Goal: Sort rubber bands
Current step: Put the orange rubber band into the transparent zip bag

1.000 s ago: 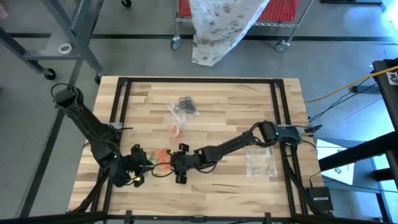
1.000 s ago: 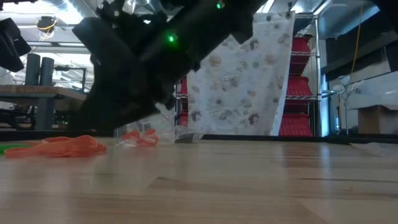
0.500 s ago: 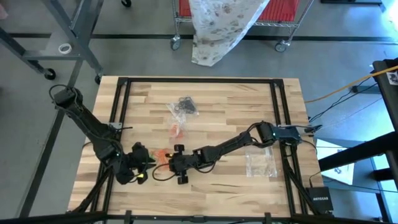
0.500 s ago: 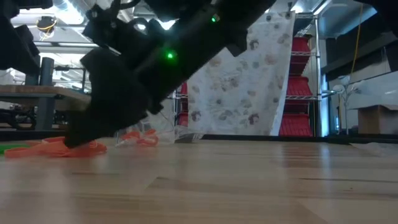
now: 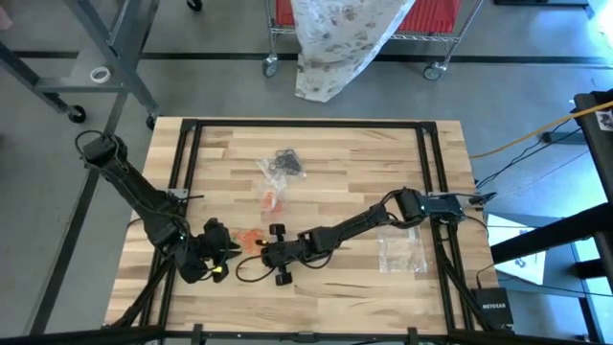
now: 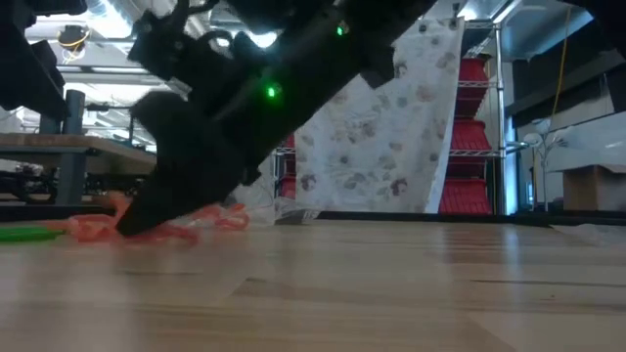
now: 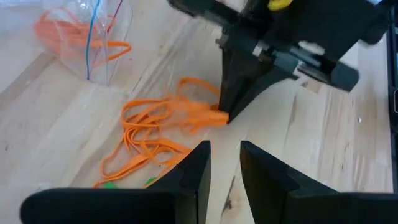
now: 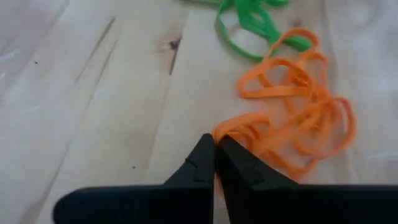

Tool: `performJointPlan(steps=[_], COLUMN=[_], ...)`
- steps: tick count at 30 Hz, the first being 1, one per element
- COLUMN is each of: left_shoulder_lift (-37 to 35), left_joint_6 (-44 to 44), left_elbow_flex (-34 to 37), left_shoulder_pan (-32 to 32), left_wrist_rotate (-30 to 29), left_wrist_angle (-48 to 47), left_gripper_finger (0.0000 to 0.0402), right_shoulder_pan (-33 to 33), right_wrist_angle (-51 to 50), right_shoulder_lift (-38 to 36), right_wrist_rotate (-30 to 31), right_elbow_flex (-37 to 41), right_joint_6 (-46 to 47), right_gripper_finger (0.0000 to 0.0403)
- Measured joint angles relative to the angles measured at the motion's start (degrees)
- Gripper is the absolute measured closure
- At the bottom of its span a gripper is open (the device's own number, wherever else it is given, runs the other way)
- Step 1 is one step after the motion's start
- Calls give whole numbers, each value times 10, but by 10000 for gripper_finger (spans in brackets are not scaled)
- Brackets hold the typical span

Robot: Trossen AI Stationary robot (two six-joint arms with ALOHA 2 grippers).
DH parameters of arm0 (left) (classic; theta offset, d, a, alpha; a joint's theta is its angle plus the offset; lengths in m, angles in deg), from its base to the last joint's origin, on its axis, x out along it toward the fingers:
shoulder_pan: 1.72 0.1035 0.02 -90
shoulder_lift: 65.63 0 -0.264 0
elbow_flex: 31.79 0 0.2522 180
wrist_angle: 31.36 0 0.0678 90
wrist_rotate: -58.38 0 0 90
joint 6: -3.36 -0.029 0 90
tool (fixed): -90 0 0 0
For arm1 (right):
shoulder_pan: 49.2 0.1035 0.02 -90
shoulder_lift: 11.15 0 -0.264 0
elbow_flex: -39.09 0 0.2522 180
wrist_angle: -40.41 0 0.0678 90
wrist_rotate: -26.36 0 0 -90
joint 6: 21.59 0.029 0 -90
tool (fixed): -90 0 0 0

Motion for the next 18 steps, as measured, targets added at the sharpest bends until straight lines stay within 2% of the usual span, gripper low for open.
performJointPlan(steps=[12, 18], left_shoulder_lift=[0, 0], left_joint_6=[1, 1], left_elbow_flex=[0, 0], left_shoulder_pan=[0, 0], left_wrist_rotate=[0, 0], left_wrist_angle=[0, 1], left_gripper_finger=[323, 323], right_shoulder_pan=[-1, -12], right_wrist_angle=[-132, -216], right_shoulder_lift=[-71, -73], right_wrist_rotate=[13, 28], right_elbow_flex=[0, 0], right_joint_6=[49, 199], right_gripper_finger=[398, 393])
